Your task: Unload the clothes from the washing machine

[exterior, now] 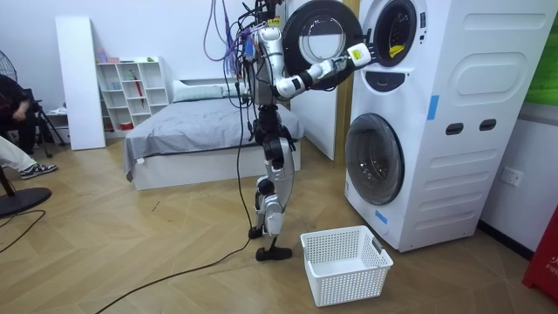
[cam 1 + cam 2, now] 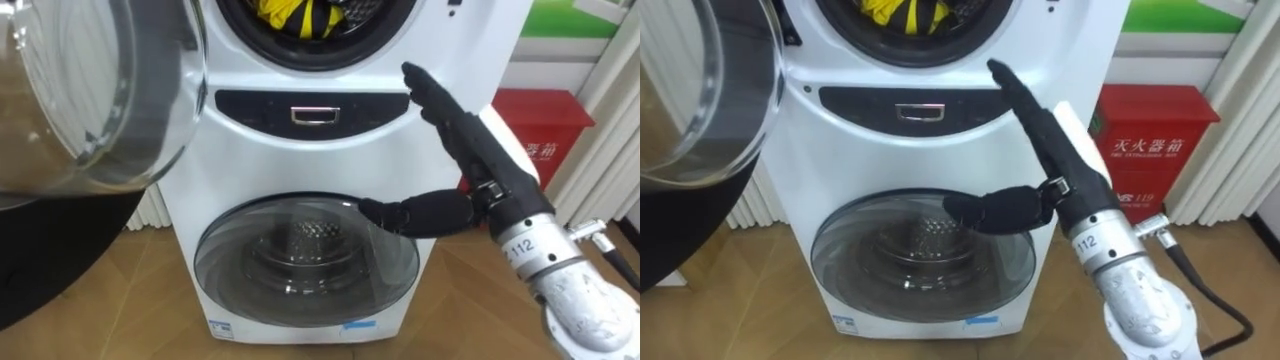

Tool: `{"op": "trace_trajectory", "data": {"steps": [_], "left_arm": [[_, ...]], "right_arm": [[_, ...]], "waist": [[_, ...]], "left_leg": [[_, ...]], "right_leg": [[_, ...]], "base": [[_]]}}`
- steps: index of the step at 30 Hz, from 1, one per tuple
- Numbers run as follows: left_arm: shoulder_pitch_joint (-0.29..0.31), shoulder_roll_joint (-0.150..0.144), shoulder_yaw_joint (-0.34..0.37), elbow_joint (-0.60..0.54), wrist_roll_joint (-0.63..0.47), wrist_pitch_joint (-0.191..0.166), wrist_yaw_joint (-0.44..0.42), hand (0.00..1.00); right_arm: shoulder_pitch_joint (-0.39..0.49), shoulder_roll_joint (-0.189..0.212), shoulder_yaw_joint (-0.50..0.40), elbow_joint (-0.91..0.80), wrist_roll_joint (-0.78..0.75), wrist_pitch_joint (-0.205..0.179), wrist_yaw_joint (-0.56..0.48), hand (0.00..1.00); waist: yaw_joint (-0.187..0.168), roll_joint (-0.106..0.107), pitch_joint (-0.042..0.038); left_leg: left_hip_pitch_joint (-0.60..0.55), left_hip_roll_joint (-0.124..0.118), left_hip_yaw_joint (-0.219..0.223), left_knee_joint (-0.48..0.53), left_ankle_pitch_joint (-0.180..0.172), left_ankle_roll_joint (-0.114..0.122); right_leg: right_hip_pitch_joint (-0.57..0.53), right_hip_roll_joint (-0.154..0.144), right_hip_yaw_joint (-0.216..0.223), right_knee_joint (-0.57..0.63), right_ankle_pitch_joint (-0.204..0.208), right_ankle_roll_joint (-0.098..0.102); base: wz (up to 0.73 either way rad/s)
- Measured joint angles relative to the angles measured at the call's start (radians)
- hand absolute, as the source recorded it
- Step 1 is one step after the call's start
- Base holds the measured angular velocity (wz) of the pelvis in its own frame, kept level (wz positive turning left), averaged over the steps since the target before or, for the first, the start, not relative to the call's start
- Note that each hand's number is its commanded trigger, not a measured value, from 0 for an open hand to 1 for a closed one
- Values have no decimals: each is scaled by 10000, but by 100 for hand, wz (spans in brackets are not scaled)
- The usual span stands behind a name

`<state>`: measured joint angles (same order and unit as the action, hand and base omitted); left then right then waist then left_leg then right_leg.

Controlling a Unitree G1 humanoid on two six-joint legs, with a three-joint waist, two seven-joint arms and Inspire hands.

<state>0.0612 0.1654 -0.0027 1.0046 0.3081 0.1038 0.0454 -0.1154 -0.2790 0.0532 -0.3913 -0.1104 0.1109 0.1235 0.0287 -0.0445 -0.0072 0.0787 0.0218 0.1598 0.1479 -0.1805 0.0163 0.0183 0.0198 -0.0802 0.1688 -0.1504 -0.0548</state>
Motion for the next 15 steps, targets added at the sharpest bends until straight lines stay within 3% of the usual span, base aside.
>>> {"op": "trace_trajectory", "data": {"steps": [6, 11, 15], "left_arm": [[-4, 40, 1, -433, 104, 23, -367, 0], [-3, 43, 3, -648, 416, 196, -375, 0], [5, 40, 2, -748, 556, 222, -375, 0]], "right_arm": [[-63, 11, 62, -197, 47, 69, 309, 0], [-176, 44, 66, -164, -34, 421, 480, 0], [-342, 59, 55, -164, -24, 433, 387, 0]], "waist": [[137, -76, 56], [405, -81, 60], [558, -81, 60]], "left_leg": [[-37, -10, 5, -1, 0, 0], [-35, -22, -48, -1, 0, 0], [-36, -27, -110, -1, 0, 0]], "right_leg": [[-22, -4, -18, -4, -1, 0], [-20, -13, -65, 0, -2, 0], [-9, -8, -51, -8, -3, 1]], "base": [[0], [0], [0]]}}
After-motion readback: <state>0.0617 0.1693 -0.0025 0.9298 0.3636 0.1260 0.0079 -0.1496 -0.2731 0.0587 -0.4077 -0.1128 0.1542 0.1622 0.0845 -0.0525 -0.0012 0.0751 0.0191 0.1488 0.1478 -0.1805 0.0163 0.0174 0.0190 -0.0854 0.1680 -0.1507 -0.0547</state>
